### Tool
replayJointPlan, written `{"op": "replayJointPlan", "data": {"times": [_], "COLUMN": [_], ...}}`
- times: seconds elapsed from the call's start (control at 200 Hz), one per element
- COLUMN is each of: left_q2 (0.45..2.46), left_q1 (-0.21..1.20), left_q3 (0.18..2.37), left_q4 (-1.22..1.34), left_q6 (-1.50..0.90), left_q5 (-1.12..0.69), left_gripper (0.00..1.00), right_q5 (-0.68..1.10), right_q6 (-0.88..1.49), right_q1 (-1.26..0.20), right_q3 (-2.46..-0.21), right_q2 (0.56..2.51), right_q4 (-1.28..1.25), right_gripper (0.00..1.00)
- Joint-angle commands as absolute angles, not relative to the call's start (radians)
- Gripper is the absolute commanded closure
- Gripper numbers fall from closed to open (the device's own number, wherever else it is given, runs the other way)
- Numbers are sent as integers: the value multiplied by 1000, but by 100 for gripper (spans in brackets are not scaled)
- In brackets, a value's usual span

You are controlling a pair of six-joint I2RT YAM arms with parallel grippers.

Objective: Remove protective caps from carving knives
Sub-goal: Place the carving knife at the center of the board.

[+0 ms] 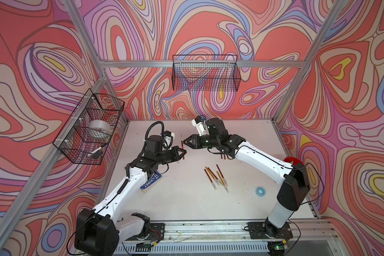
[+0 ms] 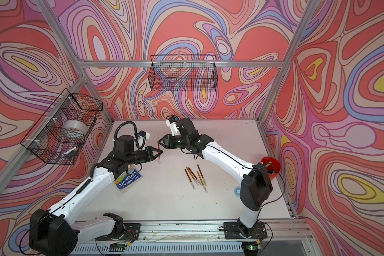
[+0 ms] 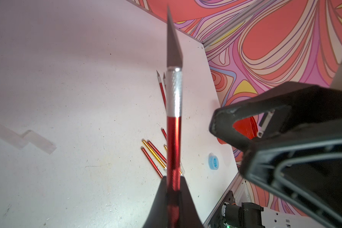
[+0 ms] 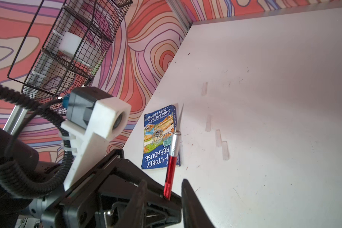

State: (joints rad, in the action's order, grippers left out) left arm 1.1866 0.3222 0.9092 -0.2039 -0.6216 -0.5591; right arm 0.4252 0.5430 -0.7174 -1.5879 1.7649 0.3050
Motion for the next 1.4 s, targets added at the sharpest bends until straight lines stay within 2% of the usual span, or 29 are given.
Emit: {"op": "replayJointPlan", "data": {"times": [0.0, 0.255, 0.406, 0.491, 0.606, 0.661, 0.751, 0.821, 1.392], "left_q2": [1189, 1199, 1211, 1219, 1227, 1226, 1215, 1203, 1149], "left_q1": [328, 329, 330, 328, 329, 328, 329, 329, 328], "left_q3": [935, 934, 932, 930, 928, 925, 918, 914, 883], "left_q4": [-169, -168, -158, -155, -150, -148, -148, -157, -225], "left_q6": [-620, -614, -614, -614, -614, -616, -615, -611, -589], "left_q5": [-573, -572, -577, -578, -577, -573, -561, -548, -449], "left_gripper": [100, 100, 100, 100, 100, 83, 24, 1, 0], "right_q5": [470, 494, 482, 478, 461, 446, 399, 350, 19], "right_q6": [550, 550, 547, 546, 540, 532, 510, 488, 396], "right_q1": [-721, -721, -720, -721, -721, -719, -719, -711, -549], "right_q3": [-1639, -1694, -1697, -1698, -1708, -1714, -1733, -1749, -1628], "right_q2": [1829, 1891, 1896, 1898, 1907, 1911, 1917, 1923, 2021], "right_q4": [296, 308, 308, 310, 319, 330, 366, 405, 591], "right_gripper": [69, 73, 86, 99, 100, 100, 100, 100, 100]}}
